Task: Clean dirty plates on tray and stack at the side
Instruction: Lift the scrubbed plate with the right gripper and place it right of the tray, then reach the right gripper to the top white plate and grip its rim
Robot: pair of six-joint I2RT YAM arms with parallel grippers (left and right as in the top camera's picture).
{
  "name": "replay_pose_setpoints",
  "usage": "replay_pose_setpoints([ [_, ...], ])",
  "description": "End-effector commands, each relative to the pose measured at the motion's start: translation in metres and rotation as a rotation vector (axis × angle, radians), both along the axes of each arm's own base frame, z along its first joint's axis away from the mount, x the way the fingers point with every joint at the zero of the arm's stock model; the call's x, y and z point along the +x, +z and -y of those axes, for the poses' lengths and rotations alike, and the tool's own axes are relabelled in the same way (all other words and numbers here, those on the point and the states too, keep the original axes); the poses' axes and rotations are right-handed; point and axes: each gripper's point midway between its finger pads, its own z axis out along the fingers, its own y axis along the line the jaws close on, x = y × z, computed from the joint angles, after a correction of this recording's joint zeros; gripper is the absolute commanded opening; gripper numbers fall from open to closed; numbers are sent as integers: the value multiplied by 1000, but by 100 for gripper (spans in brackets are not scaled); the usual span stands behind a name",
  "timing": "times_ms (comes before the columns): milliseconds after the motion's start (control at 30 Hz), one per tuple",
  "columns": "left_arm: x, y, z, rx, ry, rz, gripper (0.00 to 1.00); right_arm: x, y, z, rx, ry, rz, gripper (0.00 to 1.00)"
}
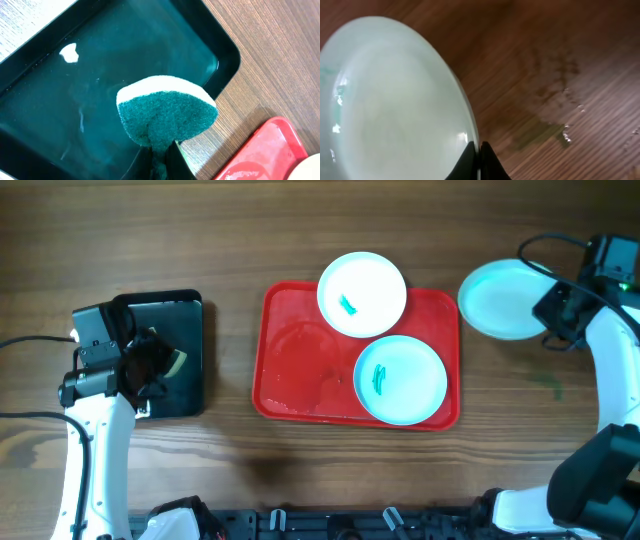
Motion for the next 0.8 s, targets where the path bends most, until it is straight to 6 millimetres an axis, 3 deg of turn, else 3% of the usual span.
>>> replay_pose_setpoints([
  [0, 1, -1, 2, -18, -3, 3, 4, -15, -26, 20, 1, -113, -52, 4],
  [100, 1, -1, 2, -18, -4, 3, 4, -16, -39, 22, 14, -117, -87, 5],
  [167, 1, -1, 2, -18, -4, 3, 4, -16, -45, 20, 30, -115, -97, 17],
  [200, 1, -1, 2, -18, -4, 4, 4, -14, -46, 16, 52, -107, -90, 48],
  [233, 1, -1, 3, -22, -6, 5, 4, -10, -46, 11, 83, -90, -75, 56],
  [267, 1, -1, 3, -25, -8, 8, 4, -2, -46, -2, 148, -28, -43, 56],
  [367, 3, 0, 4, -28, -11, 14, 4, 36, -29, -72, 412, 302, 136, 56],
  [467, 4, 0, 5, -33, -16, 19, 4, 59, -12, -129, 481, 516, 236, 66],
  [600, 5, 1, 6, -37, -19, 26, 4, 87, -9, -196, 254, 714, 262, 88],
  [700, 5, 1, 6, -37, -20, 27, 4, 102, -19, -226, 60, 764, 260, 93],
  [767, 5, 1, 6, -37, -20, 27, 4, 111, -45, -249, -47, 814, 234, 93],
])
